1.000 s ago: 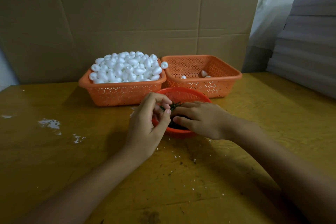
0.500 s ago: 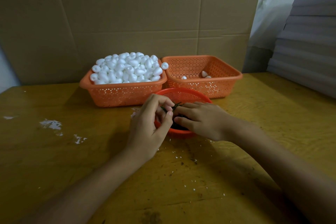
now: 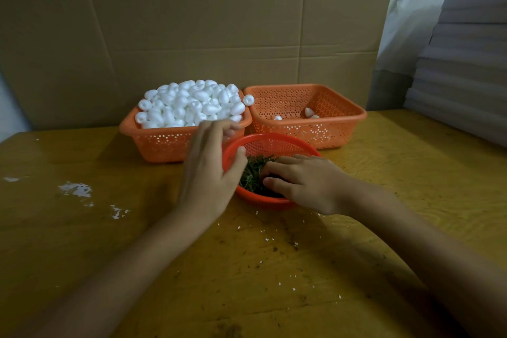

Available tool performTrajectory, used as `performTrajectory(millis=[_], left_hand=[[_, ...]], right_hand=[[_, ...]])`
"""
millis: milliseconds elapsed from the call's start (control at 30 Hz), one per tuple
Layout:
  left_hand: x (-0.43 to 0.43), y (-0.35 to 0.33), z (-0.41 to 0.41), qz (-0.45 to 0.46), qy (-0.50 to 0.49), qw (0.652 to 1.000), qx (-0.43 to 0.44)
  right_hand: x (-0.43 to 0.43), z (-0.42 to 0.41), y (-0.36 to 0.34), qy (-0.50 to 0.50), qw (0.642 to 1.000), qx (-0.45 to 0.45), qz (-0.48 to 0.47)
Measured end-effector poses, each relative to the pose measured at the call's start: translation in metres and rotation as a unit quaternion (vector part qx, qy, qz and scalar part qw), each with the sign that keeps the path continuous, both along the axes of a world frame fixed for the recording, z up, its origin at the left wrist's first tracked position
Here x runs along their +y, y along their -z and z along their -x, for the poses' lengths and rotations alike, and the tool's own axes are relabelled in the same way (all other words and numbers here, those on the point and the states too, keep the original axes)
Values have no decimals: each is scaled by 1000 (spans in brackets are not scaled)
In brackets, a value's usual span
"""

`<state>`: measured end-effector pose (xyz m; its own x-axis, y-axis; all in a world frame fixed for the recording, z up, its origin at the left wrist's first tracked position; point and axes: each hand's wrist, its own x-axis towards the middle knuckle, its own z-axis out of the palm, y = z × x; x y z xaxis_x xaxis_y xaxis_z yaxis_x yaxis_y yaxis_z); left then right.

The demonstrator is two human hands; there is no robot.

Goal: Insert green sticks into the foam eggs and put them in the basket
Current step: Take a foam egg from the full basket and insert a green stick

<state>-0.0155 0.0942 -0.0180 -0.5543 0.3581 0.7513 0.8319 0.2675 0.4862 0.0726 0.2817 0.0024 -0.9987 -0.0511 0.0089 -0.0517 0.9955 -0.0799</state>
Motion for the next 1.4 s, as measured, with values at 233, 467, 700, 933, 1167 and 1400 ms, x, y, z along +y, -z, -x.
performTrajectory(millis=[233,467,700,933,1167,1400], left_hand=[[-20,-38,64,185,-203,961,31],[-22,-66,109,370,-162,902,-151],[-15,-80,128,464,-182,852,-160],[-15,-71,138,357,-147,898,-212],[-21,-67,149,199,-137,938,-250],[-25,-69,127,-53,-83,960,-261]], right_hand=[[1,0,-2,-8,1000,-20,-3],[0,0,-3,-10,999,-40,-12],[0,-1,-4,-9,999,-42,-16],[1,1,-3,-8,999,-36,-18],[1,1,-2,-8,999,-33,-17],[1,0,-2,-4,999,-36,-9]])
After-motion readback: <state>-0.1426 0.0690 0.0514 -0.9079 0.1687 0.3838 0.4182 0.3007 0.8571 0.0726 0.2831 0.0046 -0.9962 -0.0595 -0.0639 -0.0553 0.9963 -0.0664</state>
